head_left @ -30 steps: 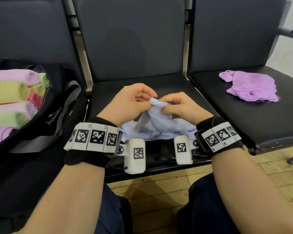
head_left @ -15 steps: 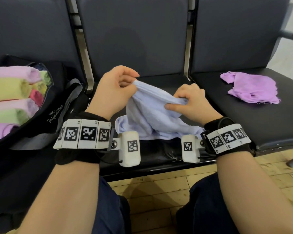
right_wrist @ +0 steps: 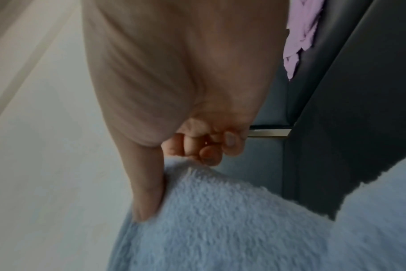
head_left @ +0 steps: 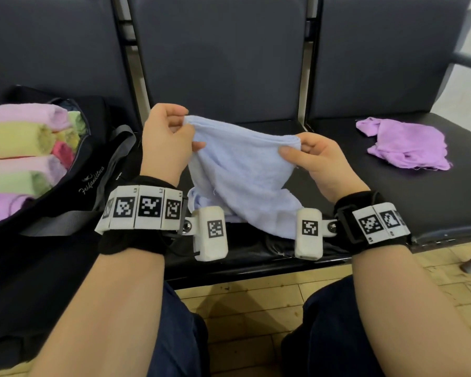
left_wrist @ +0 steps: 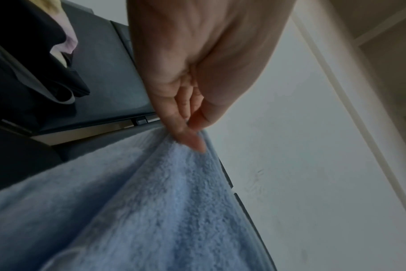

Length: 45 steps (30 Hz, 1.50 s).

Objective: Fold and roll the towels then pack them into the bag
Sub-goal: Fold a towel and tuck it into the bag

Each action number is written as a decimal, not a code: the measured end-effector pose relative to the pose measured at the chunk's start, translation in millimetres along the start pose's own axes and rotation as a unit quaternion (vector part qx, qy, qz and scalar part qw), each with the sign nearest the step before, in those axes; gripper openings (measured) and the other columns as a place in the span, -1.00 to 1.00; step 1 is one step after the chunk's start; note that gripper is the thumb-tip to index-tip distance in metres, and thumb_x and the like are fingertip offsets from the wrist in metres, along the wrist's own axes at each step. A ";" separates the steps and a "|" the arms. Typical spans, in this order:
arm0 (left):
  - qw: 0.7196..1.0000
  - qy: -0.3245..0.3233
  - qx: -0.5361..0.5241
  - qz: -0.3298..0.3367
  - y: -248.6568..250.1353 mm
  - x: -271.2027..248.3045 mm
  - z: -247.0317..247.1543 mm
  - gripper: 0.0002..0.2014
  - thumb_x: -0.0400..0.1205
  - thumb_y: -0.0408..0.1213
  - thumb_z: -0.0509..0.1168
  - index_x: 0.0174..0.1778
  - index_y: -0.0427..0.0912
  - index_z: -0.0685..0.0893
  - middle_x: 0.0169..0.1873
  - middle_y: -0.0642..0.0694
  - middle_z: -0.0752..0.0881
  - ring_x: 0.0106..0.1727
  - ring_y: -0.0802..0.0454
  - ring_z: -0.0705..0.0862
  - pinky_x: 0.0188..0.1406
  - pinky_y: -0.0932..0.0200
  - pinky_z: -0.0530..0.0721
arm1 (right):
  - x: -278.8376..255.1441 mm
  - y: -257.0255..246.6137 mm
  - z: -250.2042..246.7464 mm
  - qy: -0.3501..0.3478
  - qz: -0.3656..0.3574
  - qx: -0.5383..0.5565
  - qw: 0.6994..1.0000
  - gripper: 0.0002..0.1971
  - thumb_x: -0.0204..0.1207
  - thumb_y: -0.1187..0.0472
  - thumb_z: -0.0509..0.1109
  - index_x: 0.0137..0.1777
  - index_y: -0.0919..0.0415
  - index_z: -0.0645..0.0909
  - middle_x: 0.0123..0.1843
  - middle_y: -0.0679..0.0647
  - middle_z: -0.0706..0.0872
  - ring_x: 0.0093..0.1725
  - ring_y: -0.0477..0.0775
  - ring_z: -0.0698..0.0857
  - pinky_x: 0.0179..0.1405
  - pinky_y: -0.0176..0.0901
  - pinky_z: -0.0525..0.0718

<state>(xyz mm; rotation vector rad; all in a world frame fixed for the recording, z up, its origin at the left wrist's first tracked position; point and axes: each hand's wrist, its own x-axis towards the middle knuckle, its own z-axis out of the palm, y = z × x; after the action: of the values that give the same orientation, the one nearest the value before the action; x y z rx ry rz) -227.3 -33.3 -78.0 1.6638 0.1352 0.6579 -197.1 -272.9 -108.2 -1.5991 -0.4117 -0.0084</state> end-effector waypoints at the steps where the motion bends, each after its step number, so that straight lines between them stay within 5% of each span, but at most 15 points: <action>1: 1.000 -0.005 -0.021 -0.017 1.4 0.4 0.5 -0.74 0.61 -0.57 0.18 0.12 -0.18 0.49 0.01 -0.08 0.59 -0.01 0.11 0.65 -0.30 0.38 0.70 | 0.1 -2.6 0.6 -0.011 0.006 -0.004 1.000 -0.90 0.54 0.37 0.42 0.02 0.24 0.69 -0.12 0.01 0.81 -0.07 -0.03 0.78 -0.11 -0.27 0.69; 4: 0.996 -0.007 -0.073 -0.051 8.2 0.1 3.5 -0.73 0.60 -0.58 0.23 0.13 -0.19 0.50 0.01 -0.08 0.61 0.09 0.08 0.65 -0.14 0.32 0.74 | 0.9 -9.3 0.6 0.005 0.013 -0.019 1.000 -0.91 0.53 0.35 0.45 -0.02 0.20 0.71 -0.13 0.01 0.80 -0.11 -0.05 0.76 -0.18 -0.30 0.67; 8: 0.988 -0.014 -0.141 -0.062 23.2 -4.6 9.2 -0.75 0.55 -0.64 0.23 0.01 -0.21 0.56 -0.12 -0.11 0.62 -0.02 0.05 0.68 -0.05 0.25 0.74 | 3.7 -18.5 2.3 0.110 -0.023 -0.021 0.993 -0.88 0.46 0.38 0.51 -0.16 0.14 0.73 -0.25 -0.04 0.76 -0.27 -0.12 0.69 -0.33 -0.36 0.57; 12: 0.995 -0.054 -0.086 -0.009 35.6 -10.1 11.0 -0.67 0.45 -0.59 0.36 -0.04 -0.06 0.61 0.01 -0.18 0.69 0.08 -0.02 0.68 0.09 0.15 0.67 | 2.8 -39.2 3.8 0.202 -0.036 -0.002 0.979 -0.89 0.46 0.40 0.49 -0.19 0.18 0.71 -0.43 -0.06 0.67 -0.53 -0.22 0.55 -0.56 -0.40 0.46; 15: 0.997 -0.061 -0.054 0.019 51.8 -4.5 7.6 -0.66 0.47 -0.55 0.42 -0.06 0.01 0.61 0.05 -0.17 0.72 0.10 -0.03 0.71 0.16 0.06 0.71 | 2.6 -67.1 1.5 0.215 -0.065 -0.011 0.974 -0.86 0.44 0.43 0.49 -0.22 0.18 0.72 -0.35 0.09 0.71 -0.47 -0.06 0.62 -0.46 -0.25 0.58; 18: 0.995 -0.024 -0.089 0.038 83.2 1.2 5.6 -0.67 0.48 -0.60 0.38 -0.10 -0.03 0.60 -0.02 -0.18 0.71 0.05 -0.10 0.70 0.10 0.03 0.72 | 2.5 -106.0 1.0 0.215 -0.115 0.003 0.970 -0.85 0.41 0.52 0.44 -0.14 0.28 0.73 -0.22 0.16 0.76 -0.26 0.00 0.72 -0.20 -0.19 0.73; 21: 0.990 0.018 -0.124 0.064 122.2 5.1 1.6 -0.73 0.53 -0.60 0.33 -0.11 -0.08 0.57 -0.10 -0.11 0.68 -0.06 0.01 0.67 -0.16 0.25 0.71 | -1.2 -146.7 3.1 0.197 -0.169 0.005 0.966 -0.79 0.42 0.52 0.43 -0.11 0.21 0.73 -0.18 0.01 0.80 -0.14 -0.10 0.76 -0.07 -0.26 0.71; 25: 0.980 0.057 -0.152 0.115 177.3 1.8 -8.8 -0.78 0.53 -0.53 0.36 -0.08 -0.11 0.57 -0.16 -0.01 0.68 -0.16 0.20 0.65 -0.19 0.42 0.60 | -12.3 -200.0 2.7 0.186 -0.212 0.015 0.959 -0.79 0.47 0.47 0.45 -0.10 0.13 0.73 -0.22 -0.04 0.80 -0.17 -0.07 0.76 -0.09 -0.26 0.71; 27: 0.976 0.058 -0.169 0.127 201.8 -4.1 -16.4 -0.78 0.54 -0.52 0.35 -0.01 -0.14 0.58 -0.18 0.04 0.67 -0.20 0.27 0.64 -0.23 0.48 0.59 | -22.2 -225.4 1.3 0.186 -0.223 0.003 0.957 -0.87 0.49 0.40 0.46 -0.08 0.16 0.74 -0.33 -0.02 0.77 -0.34 -0.04 0.70 -0.30 -0.25 0.68; 31: 0.973 0.051 -0.176 0.143 238.2 -12.8 -29.6 -0.75 0.53 -0.46 0.37 0.09 -0.17 0.60 -0.20 0.07 0.67 -0.23 0.28 0.64 -0.27 0.49 0.58 | -43.4 -269.7 -2.7 0.202 -0.216 -0.010 0.955 -0.98 0.50 0.32 0.48 -0.10 0.23 0.73 -0.46 -0.09 0.68 -0.58 -0.19 0.54 -0.60 -0.36 0.47; 37: 0.979 0.047 -0.162 0.118 266.4 -4.7 -44.5 -0.79 0.49 -0.42 0.38 0.05 -0.22 0.68 -0.23 0.00 0.66 -0.28 0.18 0.59 -0.25 0.28 0.57 | -52.8 -300.3 -3.3 0.199 -0.220 -0.034 0.954 -0.91 0.47 0.33 0.49 -0.24 0.24 0.67 -0.64 -0.10 0.56 -0.69 -0.10 0.40 -0.66 -0.35 0.37; 40: 0.989 0.018 -0.113 0.090 253.5 6.8 -44.5 -0.73 0.50 -0.45 0.41 0.12 -0.28 0.69 -0.10 -0.12 0.70 -0.13 0.04 0.64 -0.19 0.23 0.62 | -41.0 -291.5 -6.0 0.193 -0.180 -0.083 0.961 -0.92 0.48 0.30 0.49 -0.22 0.28 0.68 -0.66 -0.03 0.53 -0.71 -0.09 0.40 -0.69 -0.37 0.33; 43: 0.997 0.004 -0.049 0.064 221.9 22.9 -36.4 -0.72 0.49 -0.50 0.42 0.13 -0.30 0.70 -0.01 -0.17 0.70 -0.05 0.01 0.61 -0.23 0.27 0.57 | -15.2 -263.3 -6.6 0.182 -0.107 -0.133 0.969 -0.91 0.49 0.33 0.48 -0.11 0.38 0.67 -0.53 0.12 0.58 -0.70 -0.09 0.50 -0.71 -0.36 0.39; 45: 0.998 0.020 -0.031 0.048 201.4 36.2 -26.9 -0.73 0.46 -0.53 0.45 0.08 -0.31 0.70 0.01 -0.24 0.73 -0.15 -0.01 0.62 -0.35 0.34 0.55 | 4.8 -245.3 -2.8 0.171 -0.072 -0.120 0.975 -0.95 0.48 0.40 0.46 -0.12 0.36 0.64 -0.39 0.21 0.65 -0.60 -0.06 0.64 -0.61 -0.28 0.62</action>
<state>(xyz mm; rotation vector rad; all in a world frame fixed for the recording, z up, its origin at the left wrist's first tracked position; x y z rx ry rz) -265.2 -37.1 124.9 1.6050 0.0626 0.7611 -257.2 -271.1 129.7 -1.7614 -0.2639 -0.4539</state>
